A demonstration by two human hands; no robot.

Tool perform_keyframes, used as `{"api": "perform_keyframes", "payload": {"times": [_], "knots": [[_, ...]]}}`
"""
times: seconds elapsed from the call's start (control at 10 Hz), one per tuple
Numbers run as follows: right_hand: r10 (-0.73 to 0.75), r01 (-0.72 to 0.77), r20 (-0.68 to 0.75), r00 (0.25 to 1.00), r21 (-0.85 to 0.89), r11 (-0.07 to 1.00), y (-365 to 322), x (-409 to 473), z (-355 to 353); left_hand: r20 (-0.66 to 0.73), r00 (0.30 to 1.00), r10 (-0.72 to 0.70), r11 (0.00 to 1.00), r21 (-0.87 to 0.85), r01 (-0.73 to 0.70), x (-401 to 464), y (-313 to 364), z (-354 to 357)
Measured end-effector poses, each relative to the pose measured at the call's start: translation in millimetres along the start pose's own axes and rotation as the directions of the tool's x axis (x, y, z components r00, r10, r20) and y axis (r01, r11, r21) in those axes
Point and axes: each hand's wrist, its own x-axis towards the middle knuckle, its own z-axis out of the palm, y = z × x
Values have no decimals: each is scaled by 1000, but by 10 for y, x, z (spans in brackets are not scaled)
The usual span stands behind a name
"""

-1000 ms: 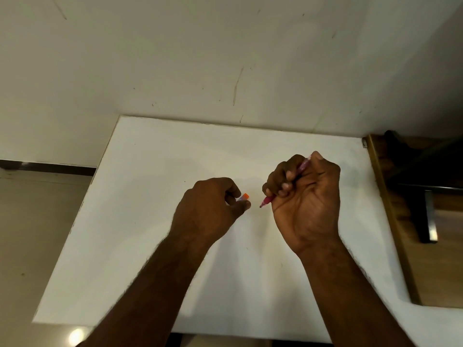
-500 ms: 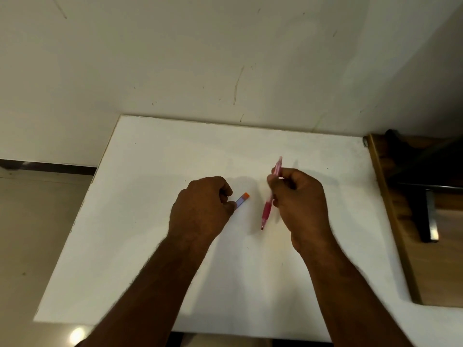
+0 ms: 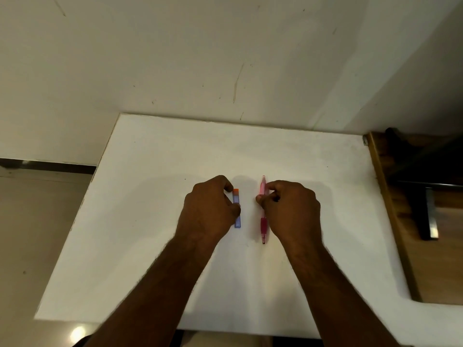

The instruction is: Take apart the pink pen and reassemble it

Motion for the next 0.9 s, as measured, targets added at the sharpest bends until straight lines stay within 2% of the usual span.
{"api": "perform_keyframes", "payload": {"times": [0.2, 0.6, 0.9], "knots": [[-29, 27, -30, 999, -85, 996, -11, 0, 57, 4, 1000, -2, 1000, 4, 2, 12, 1, -6], [-13, 18, 34, 999, -151, 988, -12, 15, 20, -32, 999, 31, 1000, 1, -31, 58, -79, 11], [-11, 8, -48, 999, -57, 998, -54, -18, -20, -154, 969, 195, 980, 63, -187, 44, -47, -14]]}}
